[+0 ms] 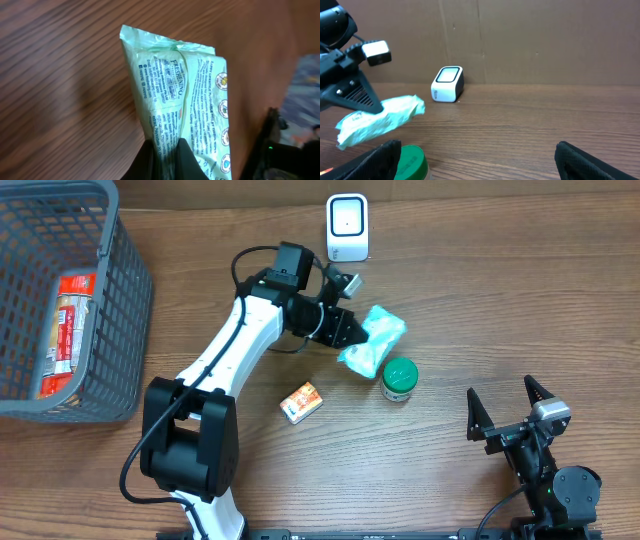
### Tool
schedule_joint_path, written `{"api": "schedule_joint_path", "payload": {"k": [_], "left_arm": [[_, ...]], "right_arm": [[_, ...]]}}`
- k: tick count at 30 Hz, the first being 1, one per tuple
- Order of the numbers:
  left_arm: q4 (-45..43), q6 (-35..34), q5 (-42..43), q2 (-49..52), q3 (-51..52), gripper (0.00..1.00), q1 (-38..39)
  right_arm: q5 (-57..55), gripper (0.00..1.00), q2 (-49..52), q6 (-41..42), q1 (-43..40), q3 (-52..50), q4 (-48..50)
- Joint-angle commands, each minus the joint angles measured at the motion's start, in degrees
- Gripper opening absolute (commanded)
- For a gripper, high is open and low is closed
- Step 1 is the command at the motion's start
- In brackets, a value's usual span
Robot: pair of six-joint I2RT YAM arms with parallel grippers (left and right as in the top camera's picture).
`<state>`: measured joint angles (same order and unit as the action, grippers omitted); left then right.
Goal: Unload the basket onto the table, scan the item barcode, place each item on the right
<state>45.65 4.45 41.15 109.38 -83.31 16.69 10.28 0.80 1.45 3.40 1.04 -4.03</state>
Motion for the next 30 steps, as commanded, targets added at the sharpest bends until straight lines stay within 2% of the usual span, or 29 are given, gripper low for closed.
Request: {"api": "schedule_joint_path", "payload": {"k": [1,6,9,15,25,30], "left_arm": [[2.78,-2.23,-10.67,-1.29,-0.98,0.04,0.09],[3.02,-4.52,-16.11,-1.27,1.81,0.04,2.38],[-0.07,-7.10,-19.04,-1.27,4.96,0.04,4.26],[-5.44,-11.15,-19.04,-1.27,10.14,0.04,7.39],[-2.56,-15.37,-13.51,-1.27,10.73,0.04,12.96],[-2.32,-20.00,-12.57,-1.27,10.73,0.04,15.67]], "right_arm": [[0.11,1.00,-0.61,-0.22,-0.26,-0.59,0.24],[0.11,1.00,-0.61,-0.22,-0.26,-0.59,0.24],[0.11,1.00,-0.61,-0.22,-0.26,-0.59,0.24],[0.11,1.00,-0.61,-0.22,-0.26,-0.59,0.24],[0.11,1.00,-0.61,-0.24,-0.26,-0.59,0.24],[0.11,1.00,-0.61,-0.22,-0.26,-0.59,0.24]]}}
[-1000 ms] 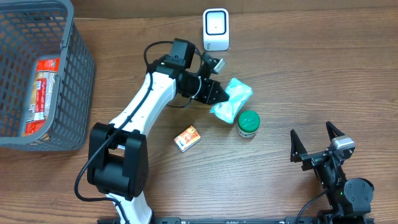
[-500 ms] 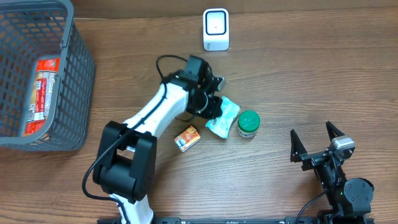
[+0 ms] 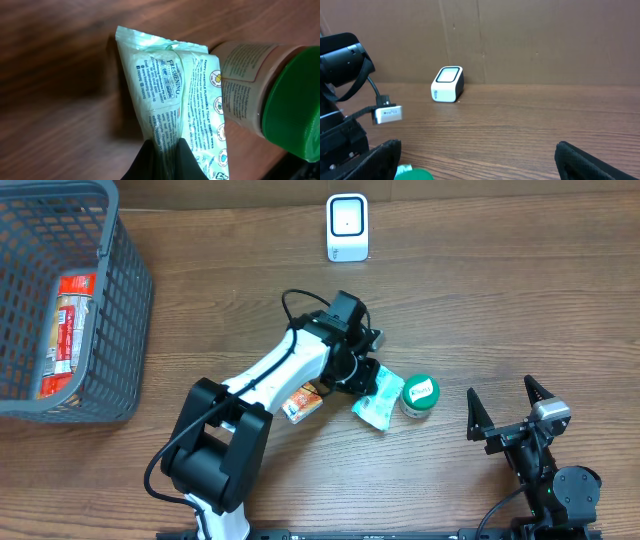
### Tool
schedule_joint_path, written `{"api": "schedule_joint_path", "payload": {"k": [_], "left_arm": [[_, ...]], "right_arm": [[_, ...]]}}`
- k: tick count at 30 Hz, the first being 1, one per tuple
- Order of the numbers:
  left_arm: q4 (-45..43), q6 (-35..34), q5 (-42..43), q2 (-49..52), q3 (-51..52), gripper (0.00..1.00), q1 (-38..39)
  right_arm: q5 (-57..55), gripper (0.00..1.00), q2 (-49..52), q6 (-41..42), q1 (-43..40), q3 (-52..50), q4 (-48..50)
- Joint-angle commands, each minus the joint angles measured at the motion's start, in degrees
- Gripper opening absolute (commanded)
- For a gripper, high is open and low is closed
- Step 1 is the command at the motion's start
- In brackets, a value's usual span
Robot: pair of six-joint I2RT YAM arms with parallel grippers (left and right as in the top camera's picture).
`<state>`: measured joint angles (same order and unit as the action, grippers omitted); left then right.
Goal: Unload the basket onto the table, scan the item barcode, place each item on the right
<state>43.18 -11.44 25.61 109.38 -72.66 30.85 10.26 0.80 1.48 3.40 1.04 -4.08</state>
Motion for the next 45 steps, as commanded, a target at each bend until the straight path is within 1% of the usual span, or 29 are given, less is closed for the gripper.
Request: {"api": "schedule_joint_path", "payload": {"k": [1,5,6,10,11,12,15,17,21,22,24,26,28,33,35,36,38,39,40,41,42,45], "left_arm": [[0.17,-4.28,2.95,-1.27,0.09,0.04,1.90],[0.39,-4.46,1.99,-1.27,0.09,0.04,2.56],[0.50,-4.48,0.50,-1.27,0.09,0.04,2.56],[0.48,-6.54,-13.73,-1.27,0.09,0.04,2.23],[0.42,-7.17,-16.15,-1.27,0.09,0.04,2.21],[0.26,-7.52,-17.29,-1.27,0.09,0.04,2.21],[-0.07,-7.48,-16.00,-1.27,0.09,0.05,2.25],[0.04,-7.45,-15.02,-1.27,0.22,0.15,2.64],[0.52,-7.43,-14.99,-1.27,0.28,0.48,3.10],[0.61,-7.41,-14.93,-1.29,0.28,0.68,3.08],[1.25,-7.41,-13.94,-1.40,-0.24,0.74,2.45],[1.77,-7.41,-12.33,-1.86,-1.16,0.75,1.57],[2.05,-7.41,-10.67,-3.08,-2.23,0.75,0.46],[3.30,-6.73,-10.60,-9.20,-4.35,0.75,-2.71],[4.31,-6.56,-11.17,-12.22,-4.39,0.71,-4.28],[5.18,-6.58,-11.61,-13.29,-4.39,0.65,-4.94],[8.63,-6.58,-14.56,-15.17,-4.39,0.44,-6.38],[11.19,-6.60,-17.59,-15.72,-4.39,0.25,-6.97],[13.90,-6.91,-21.31,-15.87,-4.37,0.11,-7.39],[16.65,-7.74,-25.40,-15.82,-4.35,0.06,-7.63],[18.64,-8.81,-28.72,-15.50,-4.15,0.04,-7.67],[21.29,-11.98,-36.15,-14.16,-1.97,0.05,-7.63]], "right_arm": [[0.13,1.00,-0.61,-0.24,-0.26,-0.59,0.28],[0.13,1.00,-0.61,-0.24,-0.26,-0.59,0.28],[0.13,1.00,-0.61,-0.24,-0.26,-0.59,0.28],[0.13,1.00,-0.61,-0.24,-0.26,-0.59,0.28],[0.13,1.00,-0.61,-0.24,-0.26,-0.59,0.28],[0.13,1.00,-0.61,-0.24,-0.26,-0.59,0.28],[0.13,1.00,-0.61,-0.24,-0.26,-0.59,0.28],[0.13,1.00,-0.61,-0.24,-0.26,-0.59,0.28],[0.13,1.00,-0.61,-0.24,-0.26,-0.59,0.28],[0.13,1.00,-0.61,-0.24,-0.26,-0.59,0.28],[0.13,1.00,-0.61,-0.24,-0.26,-0.59,0.28],[0.13,1.00,-0.61,-0.24,-0.26,-0.59,0.28],[0.13,1.00,-0.61,-0.24,-0.26,-0.59,0.28],[0.13,1.00,-0.61,-0.24,-0.26,-0.59,0.28],[0.13,1.00,-0.61,-0.24,-0.26,-0.59,0.28],[0.13,1.00,-0.61,-0.24,-0.26,-0.59,0.28],[0.13,1.00,-0.61,-0.24,-0.26,-0.59,0.31],[0.13,1.00,-0.61,-0.24,-0.26,-0.59,0.28],[0.13,1.00,-0.61,-0.24,-0.26,-0.59,0.28],[0.13,1.00,-0.61,-0.24,-0.26,-0.59,0.31],[0.13,1.00,-0.61,-0.24,-0.26,-0.59,0.28],[0.13,1.00,-0.61,-0.24,-0.26,-0.59,0.28]]}}
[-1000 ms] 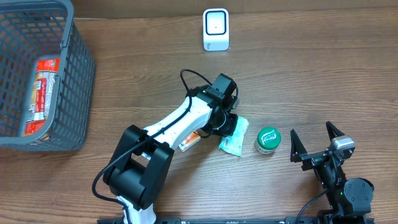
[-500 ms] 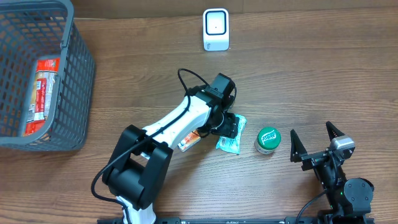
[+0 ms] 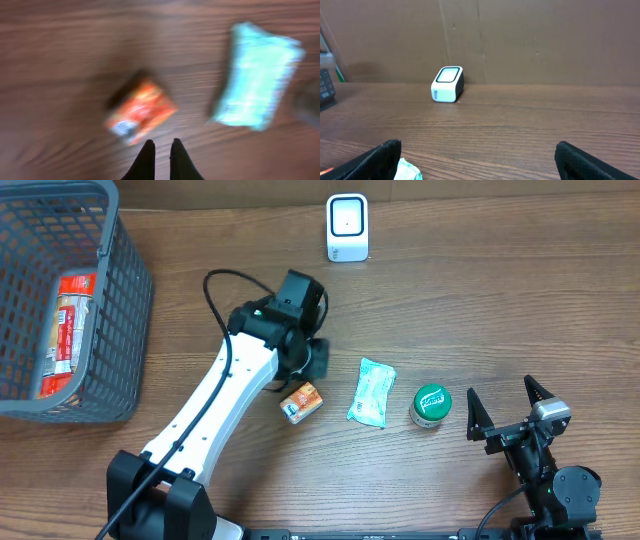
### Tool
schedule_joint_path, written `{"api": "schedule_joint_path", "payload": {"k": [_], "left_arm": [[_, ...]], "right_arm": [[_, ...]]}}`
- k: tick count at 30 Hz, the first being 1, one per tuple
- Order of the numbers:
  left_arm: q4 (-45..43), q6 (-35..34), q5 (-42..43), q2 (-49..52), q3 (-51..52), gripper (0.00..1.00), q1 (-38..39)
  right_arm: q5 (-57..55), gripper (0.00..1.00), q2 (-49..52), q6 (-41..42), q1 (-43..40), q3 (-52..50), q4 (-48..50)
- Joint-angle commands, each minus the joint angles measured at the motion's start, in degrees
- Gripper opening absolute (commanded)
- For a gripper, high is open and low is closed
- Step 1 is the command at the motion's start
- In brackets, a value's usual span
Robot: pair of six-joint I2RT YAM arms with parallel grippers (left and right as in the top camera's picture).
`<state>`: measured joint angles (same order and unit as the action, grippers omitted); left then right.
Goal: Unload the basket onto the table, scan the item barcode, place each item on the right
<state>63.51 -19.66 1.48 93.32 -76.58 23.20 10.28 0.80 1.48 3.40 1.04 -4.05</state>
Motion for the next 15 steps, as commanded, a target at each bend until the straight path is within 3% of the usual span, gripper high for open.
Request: {"api": "schedule_joint_path", "payload": {"k": [1,8,15], "left_arm": [[0.68,-4.31,-12.94,2.32,3.04,0.05,0.04],[-7.67,-5.68,-13.73,7.50,14.36,0.06,-0.07],[-8.81,-5.68,-8.76,12.98,16.04,0.04,-0.09]], "right_arm": [[0.11,1.00,-0.61,-0.24,-0.26,-0.59,0.28],[0.11,1.00,-0.61,-0.24,-0.26,-0.59,0.28],[0.11,1.00,-0.61,-0.24,-0.26,-0.59,0.26]]}}
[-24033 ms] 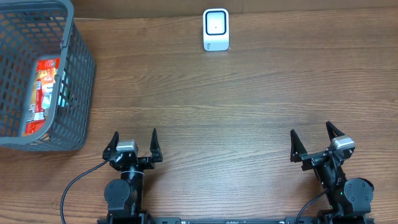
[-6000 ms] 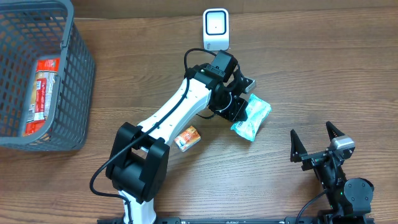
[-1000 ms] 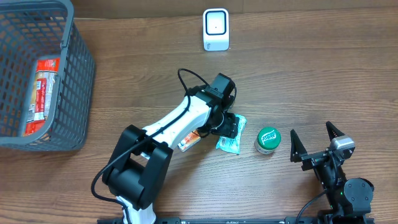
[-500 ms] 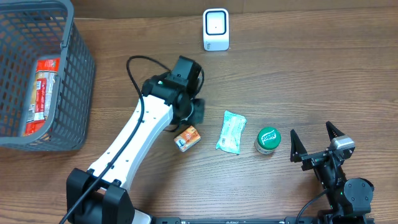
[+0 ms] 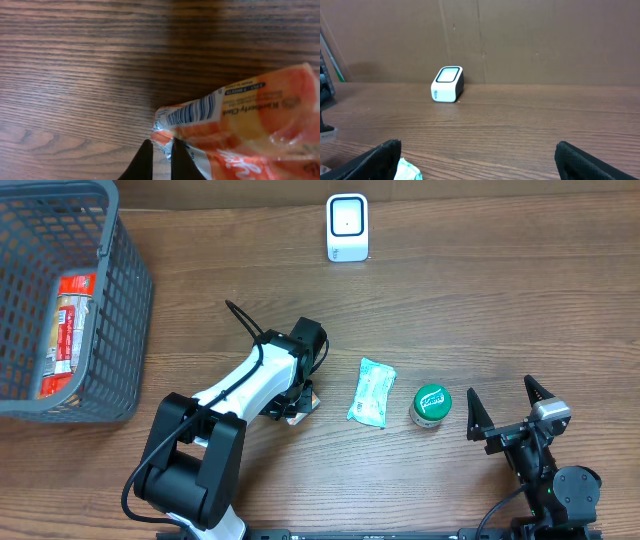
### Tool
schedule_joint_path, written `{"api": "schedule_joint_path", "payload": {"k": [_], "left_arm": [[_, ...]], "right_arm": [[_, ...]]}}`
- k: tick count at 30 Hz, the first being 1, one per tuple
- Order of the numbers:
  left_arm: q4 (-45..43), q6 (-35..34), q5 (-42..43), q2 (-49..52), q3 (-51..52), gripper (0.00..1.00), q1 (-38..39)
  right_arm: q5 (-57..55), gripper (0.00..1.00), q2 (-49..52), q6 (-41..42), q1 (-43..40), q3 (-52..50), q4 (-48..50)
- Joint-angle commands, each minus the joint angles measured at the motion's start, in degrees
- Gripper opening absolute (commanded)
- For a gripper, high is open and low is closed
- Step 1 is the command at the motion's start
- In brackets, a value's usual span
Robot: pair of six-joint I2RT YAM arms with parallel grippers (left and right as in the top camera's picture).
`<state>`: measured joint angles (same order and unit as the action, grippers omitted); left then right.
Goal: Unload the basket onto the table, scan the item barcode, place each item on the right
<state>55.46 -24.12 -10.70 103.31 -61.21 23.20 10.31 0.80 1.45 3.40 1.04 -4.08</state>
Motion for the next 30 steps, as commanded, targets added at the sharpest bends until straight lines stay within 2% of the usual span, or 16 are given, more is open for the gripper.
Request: {"api": "schedule_joint_path", "payload": {"k": [1,10,14,17,23,30], "left_arm": [[-0.92,-1.18,6.05,3.08,0.68,0.04,-0.09],[-2.51,1.49,28.76,3.02,0.61,0.04,0.15],[-4.15,3.58,35.67,2.95,-0.57,0.06,-0.07],[-3.89,3.52,36.13,1.99,-3.26,0.16,-0.66],[-3.89,3.34,35.17,-2.29,-8.11,0.29,-1.42],[-3.37,2.69,24.04,-3.56,-8.48,0.37,-1.42]], "right_arm": [[0.09,1.00,-0.61,-0.24,-0.26,-0.59,0.31],[0.09,1.00,-0.61,-0.22,-0.26,-0.59,0.31],[0.09,1.00,-0.61,-0.22,-0.26,-0.59,0.28],[0.09,1.00,-0.61,-0.22,-0.26,-0.59,0.31],[0.09,1.00,-0.61,-0.24,-0.26,-0.59,0.28],[0.09,1.00,-0.61,-0.22,-0.26,-0.59,0.28]]}}
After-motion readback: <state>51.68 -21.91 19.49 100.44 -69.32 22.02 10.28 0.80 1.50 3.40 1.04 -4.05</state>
